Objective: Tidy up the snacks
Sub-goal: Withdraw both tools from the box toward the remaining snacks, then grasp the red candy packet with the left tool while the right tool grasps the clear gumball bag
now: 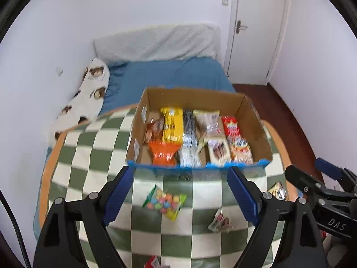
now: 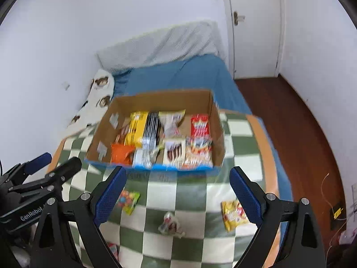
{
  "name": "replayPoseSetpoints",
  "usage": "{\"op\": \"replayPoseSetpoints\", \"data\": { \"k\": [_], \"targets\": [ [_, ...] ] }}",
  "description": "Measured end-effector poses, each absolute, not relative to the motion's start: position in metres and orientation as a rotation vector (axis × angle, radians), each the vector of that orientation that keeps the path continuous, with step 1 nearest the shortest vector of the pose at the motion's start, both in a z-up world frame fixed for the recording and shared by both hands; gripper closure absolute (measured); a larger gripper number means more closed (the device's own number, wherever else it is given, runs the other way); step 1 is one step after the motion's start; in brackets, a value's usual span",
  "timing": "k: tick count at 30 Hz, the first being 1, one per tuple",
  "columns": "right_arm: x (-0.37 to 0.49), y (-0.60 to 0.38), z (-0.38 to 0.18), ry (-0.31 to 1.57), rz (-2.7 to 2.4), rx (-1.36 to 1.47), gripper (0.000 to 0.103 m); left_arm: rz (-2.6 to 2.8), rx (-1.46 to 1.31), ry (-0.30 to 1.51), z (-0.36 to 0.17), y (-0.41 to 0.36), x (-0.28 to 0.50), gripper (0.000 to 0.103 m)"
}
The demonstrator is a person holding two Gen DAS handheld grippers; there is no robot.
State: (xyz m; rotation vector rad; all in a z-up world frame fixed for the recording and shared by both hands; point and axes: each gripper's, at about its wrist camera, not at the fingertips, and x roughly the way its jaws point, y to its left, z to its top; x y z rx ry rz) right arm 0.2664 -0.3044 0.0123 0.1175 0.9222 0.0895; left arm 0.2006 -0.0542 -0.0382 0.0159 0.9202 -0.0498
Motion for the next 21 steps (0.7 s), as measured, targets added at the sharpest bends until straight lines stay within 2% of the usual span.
{"op": "replayPoseSetpoints", "data": {
  "k": [6,7,9,10,20,21],
  "targets": [
    [0.257,-0.292,-0.062,1.13,0.192,0.166,0.008,0.078,-0.049,1.112,-0.105,-0.015,0.178,0.017],
    [0.257,-0.287,-0.073,1.155,0.215,0.174,0.011,0.096,-0.074,1.154,-0.119,-0.006,0.173,0.017],
    [0.255,-0.274,-0.097,1.205,0.28,0.189,0.031,0.127,-0.145,1.249,-0.149,0.015,0.159,0.017],
    [0.256,-0.266,-0.111,1.239,0.316,0.192,0.046,0.144,-0.175,1.285,-0.161,0.024,0.151,0.017],
    [0.261,-0.219,-0.181,1.398,0.423,0.181,0.046,0.191,-0.453,1.608,-0.279,0.056,0.096,0.017],
    [0.263,-0.215,-0.185,1.405,0.429,0.171,0.046,0.191,-0.459,1.616,-0.289,0.054,0.097,0.021]
  ]
}}
